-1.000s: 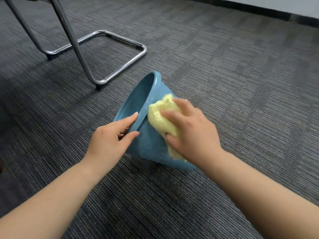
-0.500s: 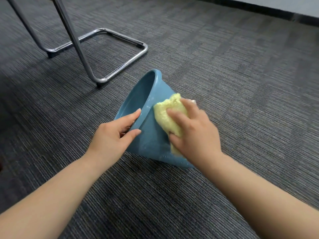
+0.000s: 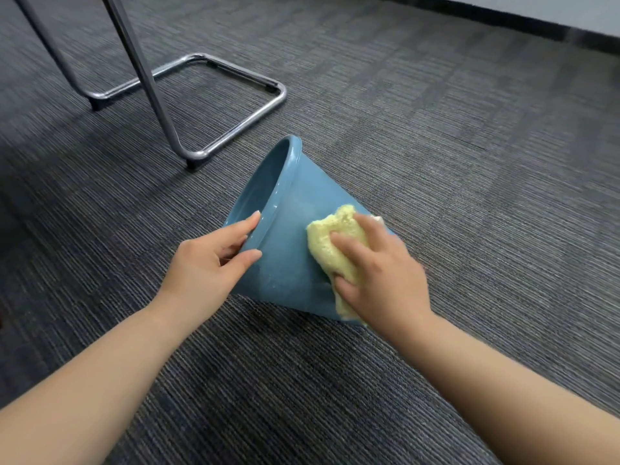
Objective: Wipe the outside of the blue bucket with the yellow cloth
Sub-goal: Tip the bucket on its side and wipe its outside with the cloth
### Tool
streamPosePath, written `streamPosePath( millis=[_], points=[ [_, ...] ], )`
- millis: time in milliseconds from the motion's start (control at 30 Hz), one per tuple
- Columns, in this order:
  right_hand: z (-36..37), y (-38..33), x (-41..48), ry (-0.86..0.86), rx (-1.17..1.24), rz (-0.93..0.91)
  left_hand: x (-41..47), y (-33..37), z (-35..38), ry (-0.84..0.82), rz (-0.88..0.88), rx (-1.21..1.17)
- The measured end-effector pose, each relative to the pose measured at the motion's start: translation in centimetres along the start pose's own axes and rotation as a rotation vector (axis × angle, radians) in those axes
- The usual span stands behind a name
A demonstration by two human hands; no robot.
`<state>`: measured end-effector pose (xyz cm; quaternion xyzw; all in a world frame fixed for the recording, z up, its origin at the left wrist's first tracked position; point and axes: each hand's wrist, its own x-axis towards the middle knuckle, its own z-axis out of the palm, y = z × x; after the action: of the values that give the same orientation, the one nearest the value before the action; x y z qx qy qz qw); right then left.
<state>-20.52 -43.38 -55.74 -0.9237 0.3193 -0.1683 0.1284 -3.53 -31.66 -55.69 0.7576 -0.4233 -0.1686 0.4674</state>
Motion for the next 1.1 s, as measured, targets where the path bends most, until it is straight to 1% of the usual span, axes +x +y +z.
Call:
streamPosePath(
  millis=[100,167,200,300,367,500,600,667,700,800,867,933,1033,1100],
  points=[
    [0.1,-0.7,-0.4,-0.046,-0.024,-0.144,0.1,-0.1,-0.1,0.004,-0.011,-0.008],
    [0.0,0.0,-0.1,-0.044,-0.007,-0.138,0.2,0.0,-0.1,-0.006,-0.018,-0.012],
    [0.0,0.6,0.2,-0.034,0.002,-0.094,0.2,0.1,-0.1,-0.009,-0.019,-0.01],
    [0.2,2.7,0.9,0.01,0.003,0.126,0.1,0.3,-0.1,-0.021,-0.023,0.0],
    [0.5,3.2,0.9,0.042,-0.003,0.183,-0.1,0.5,0.0,-0.032,-0.015,0.008],
    [1.1,1.5,0.0,0.04,0.011,0.108,0.0,0.5,0.1,-0.026,0.005,0.076],
    [1.0,0.5,-0.4,-0.008,0.026,-0.015,0.2,0.3,-0.2,-0.013,-0.006,0.07],
    [1.0,1.1,-0.2,-0.013,0.015,-0.039,0.3,0.1,-0.3,-0.003,-0.015,0.055],
    [1.1,1.6,0.0,-0.015,0.014,-0.016,0.3,0.1,-0.3,0.002,-0.018,0.044],
    [1.5,3.9,0.3,-0.021,0.003,0.171,0.3,0.1,-0.3,0.005,-0.015,0.036],
    [1.6,4.7,0.3,-0.01,-0.005,0.252,0.3,0.0,-0.3,0.006,-0.008,0.033],
    [1.7,4.3,0.0,0.008,-0.017,0.222,0.4,0.0,-0.3,0.001,-0.006,0.033],
    [2.1,2.7,-0.4,-0.006,0.003,0.086,0.7,-0.1,-0.3,0.011,-0.022,0.031],
    [2.1,2.3,-0.2,-0.018,0.025,0.05,0.8,-0.2,-0.3,0.027,-0.041,0.012]
  ],
)
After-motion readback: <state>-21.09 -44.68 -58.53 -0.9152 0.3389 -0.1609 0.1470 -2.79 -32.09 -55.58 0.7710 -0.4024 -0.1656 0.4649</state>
